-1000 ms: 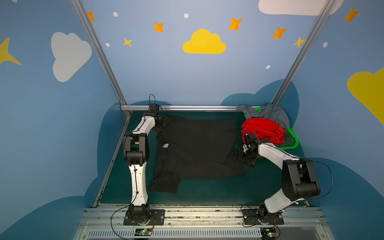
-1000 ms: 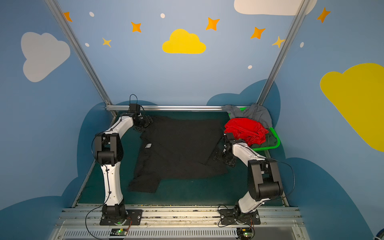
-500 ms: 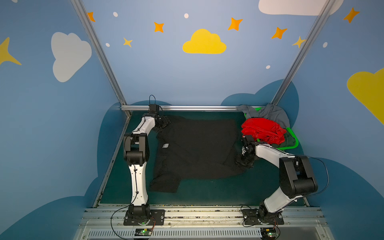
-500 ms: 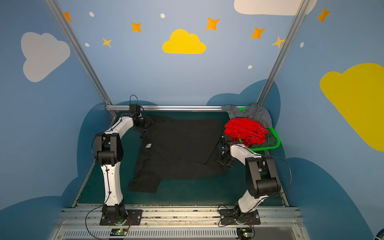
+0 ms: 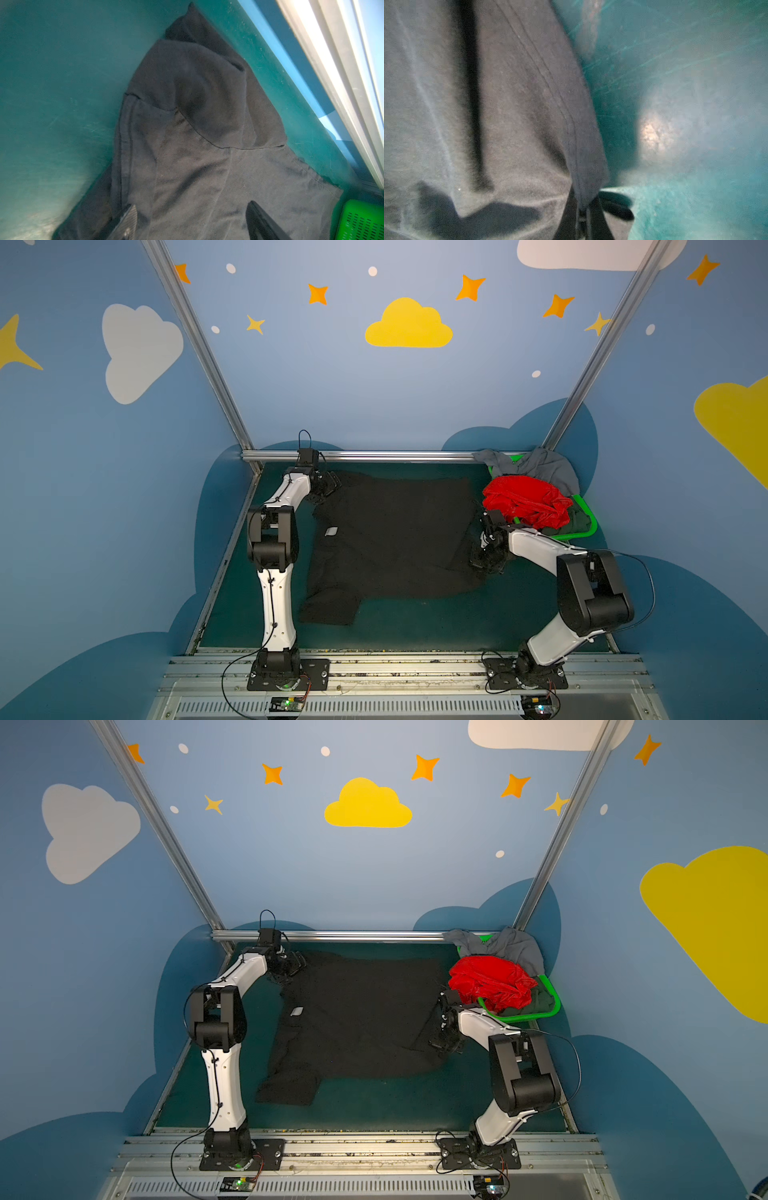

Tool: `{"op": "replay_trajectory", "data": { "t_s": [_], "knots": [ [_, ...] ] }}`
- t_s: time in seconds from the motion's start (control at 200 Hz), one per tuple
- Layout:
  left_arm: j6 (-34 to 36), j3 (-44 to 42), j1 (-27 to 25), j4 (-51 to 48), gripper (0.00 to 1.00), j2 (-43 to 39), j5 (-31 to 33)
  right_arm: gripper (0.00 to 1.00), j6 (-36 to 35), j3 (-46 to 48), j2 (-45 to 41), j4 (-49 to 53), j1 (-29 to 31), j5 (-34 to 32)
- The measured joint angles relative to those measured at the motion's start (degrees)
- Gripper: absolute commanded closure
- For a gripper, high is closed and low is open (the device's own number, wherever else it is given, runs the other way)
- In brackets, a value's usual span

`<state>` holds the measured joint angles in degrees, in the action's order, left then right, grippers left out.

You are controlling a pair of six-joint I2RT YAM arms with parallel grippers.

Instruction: Fold and stack the t-shirts

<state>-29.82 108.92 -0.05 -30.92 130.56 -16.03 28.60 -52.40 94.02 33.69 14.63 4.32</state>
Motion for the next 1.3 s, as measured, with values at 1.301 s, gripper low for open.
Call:
{"op": "replay_trajectory", "data": {
  "t_s": [1.301],
  "knots": [
    [0.8, -7.8, 0.0, 0.6, 0.00, -2.6, 1.2, 0.91, 6.8, 9.7, -16.0, 7.3, 0.1, -5.3]
  ]
}}
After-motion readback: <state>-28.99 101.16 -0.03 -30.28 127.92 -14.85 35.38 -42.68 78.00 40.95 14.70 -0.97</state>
